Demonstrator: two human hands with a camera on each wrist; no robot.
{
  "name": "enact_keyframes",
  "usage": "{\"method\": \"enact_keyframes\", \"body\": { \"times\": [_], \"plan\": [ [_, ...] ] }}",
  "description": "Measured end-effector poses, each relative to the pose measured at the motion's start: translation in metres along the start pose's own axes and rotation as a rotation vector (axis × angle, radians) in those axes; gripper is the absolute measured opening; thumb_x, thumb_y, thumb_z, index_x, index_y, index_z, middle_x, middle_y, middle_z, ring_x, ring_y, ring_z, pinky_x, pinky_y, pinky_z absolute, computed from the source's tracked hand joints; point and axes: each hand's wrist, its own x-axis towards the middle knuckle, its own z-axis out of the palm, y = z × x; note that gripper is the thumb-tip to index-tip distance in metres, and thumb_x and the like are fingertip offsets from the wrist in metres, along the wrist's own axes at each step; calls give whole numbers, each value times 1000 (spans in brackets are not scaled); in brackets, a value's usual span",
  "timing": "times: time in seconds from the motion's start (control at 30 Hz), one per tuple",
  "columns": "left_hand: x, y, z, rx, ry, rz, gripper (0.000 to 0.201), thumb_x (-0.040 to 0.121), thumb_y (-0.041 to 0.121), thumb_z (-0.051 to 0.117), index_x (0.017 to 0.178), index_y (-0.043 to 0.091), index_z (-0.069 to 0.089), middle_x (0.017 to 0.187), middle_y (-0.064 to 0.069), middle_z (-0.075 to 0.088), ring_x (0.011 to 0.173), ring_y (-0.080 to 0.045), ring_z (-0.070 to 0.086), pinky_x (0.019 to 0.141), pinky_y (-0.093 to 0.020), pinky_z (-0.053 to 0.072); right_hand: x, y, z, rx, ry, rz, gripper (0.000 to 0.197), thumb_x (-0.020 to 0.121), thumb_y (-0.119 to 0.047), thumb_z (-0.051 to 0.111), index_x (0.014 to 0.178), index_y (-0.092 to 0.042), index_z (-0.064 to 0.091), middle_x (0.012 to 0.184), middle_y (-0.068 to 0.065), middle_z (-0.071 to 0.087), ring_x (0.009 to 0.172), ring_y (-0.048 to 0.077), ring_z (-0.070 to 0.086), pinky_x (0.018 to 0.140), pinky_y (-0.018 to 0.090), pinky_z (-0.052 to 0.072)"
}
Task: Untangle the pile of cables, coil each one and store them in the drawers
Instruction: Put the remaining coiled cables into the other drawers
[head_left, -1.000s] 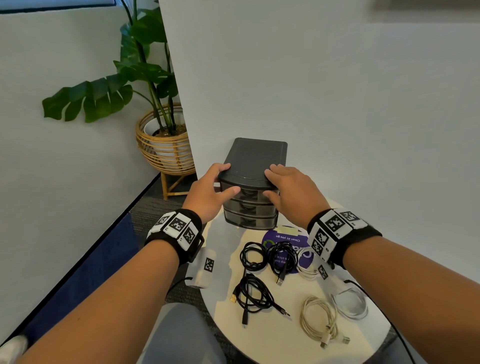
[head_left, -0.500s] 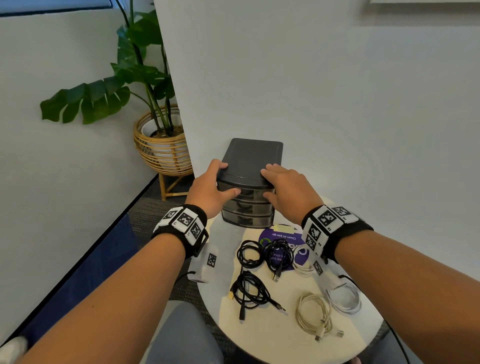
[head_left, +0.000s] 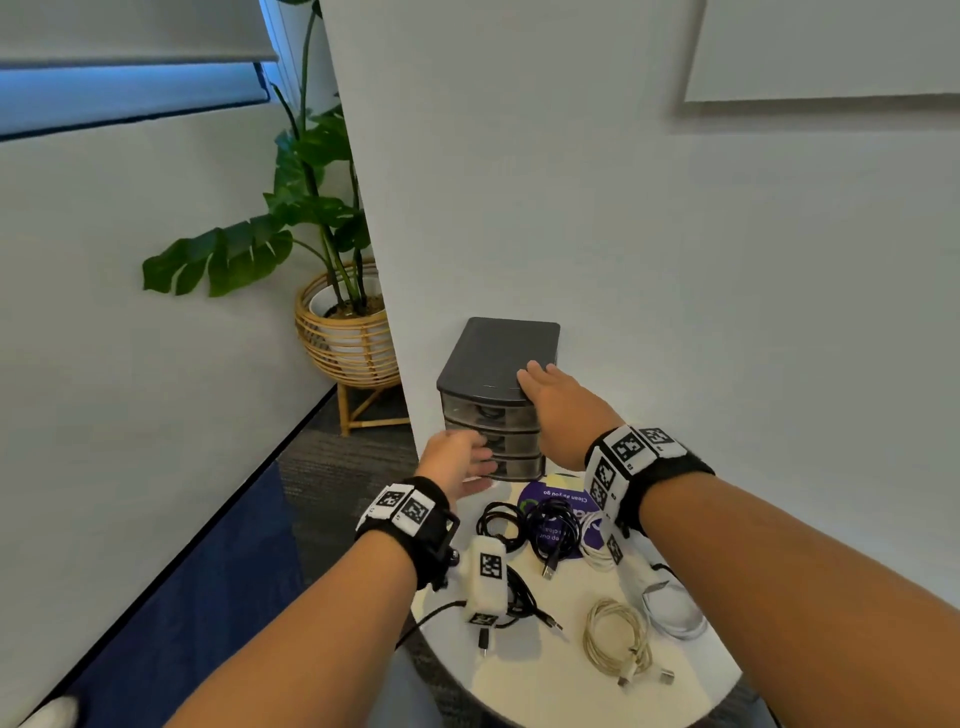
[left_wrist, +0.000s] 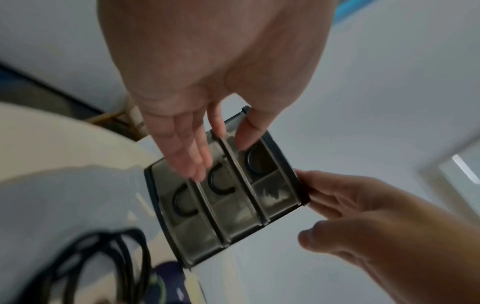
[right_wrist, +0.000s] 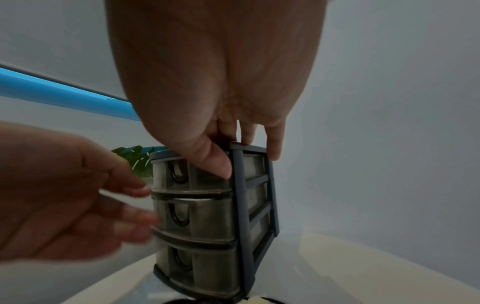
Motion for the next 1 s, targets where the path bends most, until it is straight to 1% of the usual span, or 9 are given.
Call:
{"method": "enact_keyframes", "body": {
  "times": [0.1,0.27,0.33,0.43,0.5,0.6,0.77,0.93,1.0],
  "plan": [
    [-1,-2,12,-199,43,-49,16,103,8,48,113,2,59,115,-20,69,88,-26,69,65,-34,56,5,5,1,1,-28,-3,84,91,-4,63,160,-14,16,168,3,12,156,28,11,119,48,34],
    [-3,2,21,-363,120,-97,12,100,-1,45,102,2,56,102,-21,67,84,-25,69,66,-33,56,8,9,4,33,-6,-22,81,92,-2,62,159,-14,19,167,3,15,155,28,14,120,45,33],
    [-2,4,25,-368,133,-124,11,100,-1,46,97,4,55,95,-19,68,81,-23,68,67,-32,55,9,10,4,33,4,-35,79,91,-2,62,158,-14,22,165,3,19,154,28,17,119,44,35],
    [3,-1,27,-320,156,-148,11,99,4,49,93,5,58,81,-12,66,71,-18,63,61,-27,49,10,11,5,38,13,-42,76,91,-3,64,156,-14,26,163,2,23,151,27,23,116,44,39],
    [8,-6,27,-311,184,-155,11,99,6,51,99,6,62,78,-8,64,68,-16,60,59,-26,46,11,11,6,39,23,-40,74,90,-2,64,154,-15,28,161,3,27,148,27,28,113,44,42],
    [12,-10,30,-291,219,-130,17,98,10,58,113,7,65,86,-6,68,66,-14,60,57,-26,46,12,10,6,37,14,-34,75,90,-3,64,155,-15,28,162,3,26,148,27,28,113,45,42],
    [21,-10,25,-241,259,-65,40,93,8,70,131,11,57,92,-6,69,62,-10,59,44,-22,45,12,11,7,36,7,-24,76,90,-5,65,156,-15,27,161,4,27,148,28,28,112,45,43],
    [15,-16,7,-131,205,-60,40,89,4,68,128,7,60,83,-6,63,57,-10,52,40,-20,43,10,10,2,32,-7,-25,75,93,-5,62,157,-15,25,164,4,24,153,29,21,116,47,38],
    [10,-21,-3,-77,190,-62,51,84,8,71,133,8,56,85,-6,63,57,-10,53,41,-21,44,9,9,0,35,-14,-19,71,94,-4,59,156,-15,27,164,3,24,153,30,20,116,48,38]
  ]
}}
